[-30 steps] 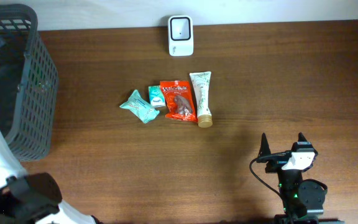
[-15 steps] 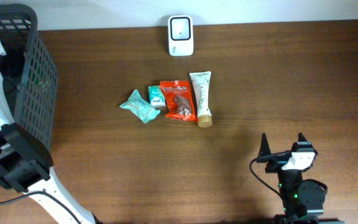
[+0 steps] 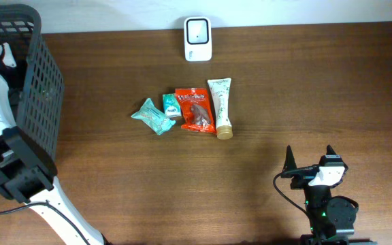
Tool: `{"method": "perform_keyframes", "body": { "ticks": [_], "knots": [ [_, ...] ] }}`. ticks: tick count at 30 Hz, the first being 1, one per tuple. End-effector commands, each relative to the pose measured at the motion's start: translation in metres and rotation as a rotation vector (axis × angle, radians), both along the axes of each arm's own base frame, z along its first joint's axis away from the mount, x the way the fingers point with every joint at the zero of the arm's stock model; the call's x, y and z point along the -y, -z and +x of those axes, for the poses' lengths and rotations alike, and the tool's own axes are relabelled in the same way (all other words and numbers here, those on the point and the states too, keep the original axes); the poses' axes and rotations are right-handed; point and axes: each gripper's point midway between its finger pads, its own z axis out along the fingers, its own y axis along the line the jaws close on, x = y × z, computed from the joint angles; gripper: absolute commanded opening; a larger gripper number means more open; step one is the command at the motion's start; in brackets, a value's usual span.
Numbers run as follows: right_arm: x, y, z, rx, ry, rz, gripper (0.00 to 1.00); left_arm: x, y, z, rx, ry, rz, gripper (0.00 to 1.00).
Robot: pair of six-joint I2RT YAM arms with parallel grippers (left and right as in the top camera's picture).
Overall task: Scan the item barcode
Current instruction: 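Reach the left gripper into the basket and grasp the green-lidded jar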
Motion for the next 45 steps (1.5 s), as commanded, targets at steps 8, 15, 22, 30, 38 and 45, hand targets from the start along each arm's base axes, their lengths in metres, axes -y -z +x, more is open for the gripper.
{"method": "perform_keyframes", "body": {
  "ticks": [8, 15, 22, 30, 38, 45],
  "knots": [
    [0.002, 0.003, 0.000, -0.004, 0.011, -0.004, 0.99, -0.029, -0.001, -0.027, -0.101, -0.137, 0.111, 0.87],
    [0.002, 0.003, 0.000, -0.004, 0.011, -0.004, 0.99, 0.024, -0.025, 0.011, 0.114, 0.101, -0.120, 0.89],
    [0.002, 0.003, 0.000, -0.004, 0.011, -0.004, 0.98, 0.006, 0.004, -0.012, -0.038, 0.090, 0.002, 0.87],
    [0.002, 0.003, 0.000, -0.004, 0.011, -0.004, 0.99, -0.021, 0.016, -0.031, -0.127, 0.008, 0.105, 0.85],
    [0.002, 0.003, 0.000, -0.004, 0.011, -0.004, 0.98, -0.020, 0.004, -0.006, 0.000, 0.014, 0.077, 0.78],
    [0.002, 0.003, 0.000, -0.004, 0.011, -0.004, 0.98, -0.016, 0.009, -0.014, -0.035, 0.014, 0.059, 0.72]
  ]
}}
